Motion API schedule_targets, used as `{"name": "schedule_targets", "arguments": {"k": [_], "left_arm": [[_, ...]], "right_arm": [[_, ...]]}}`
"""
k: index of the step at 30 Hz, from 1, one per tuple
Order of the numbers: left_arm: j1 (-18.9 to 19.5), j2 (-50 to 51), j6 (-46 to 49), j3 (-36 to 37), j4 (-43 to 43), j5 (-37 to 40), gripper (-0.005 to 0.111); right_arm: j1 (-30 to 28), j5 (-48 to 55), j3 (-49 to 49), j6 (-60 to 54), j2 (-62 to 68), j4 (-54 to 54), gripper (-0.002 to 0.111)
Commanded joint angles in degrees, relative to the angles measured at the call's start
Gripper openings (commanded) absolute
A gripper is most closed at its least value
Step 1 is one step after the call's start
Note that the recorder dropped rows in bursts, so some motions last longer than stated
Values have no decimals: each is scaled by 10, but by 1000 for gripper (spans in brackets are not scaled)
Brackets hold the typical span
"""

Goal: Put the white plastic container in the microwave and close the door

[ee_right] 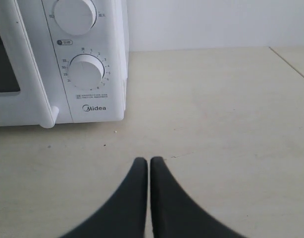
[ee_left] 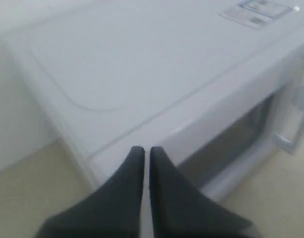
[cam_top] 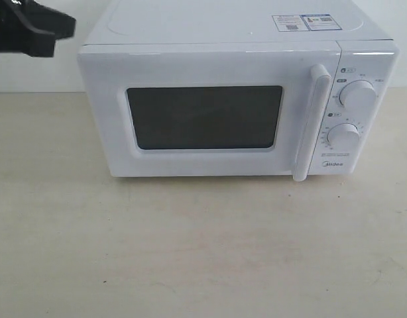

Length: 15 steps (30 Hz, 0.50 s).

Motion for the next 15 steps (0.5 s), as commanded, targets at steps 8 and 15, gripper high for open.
{"name": "schedule_targets", "arguments": {"k": [8, 15], "left_arm": [[61, -242, 8, 140, -19, -136, 4], [104, -389, 5, 273, -28, -136, 4]], "right_arm": [[-4, -2, 0, 0, -3, -3, 0], [-4, 0, 0, 0, -3, 0, 0]]}}
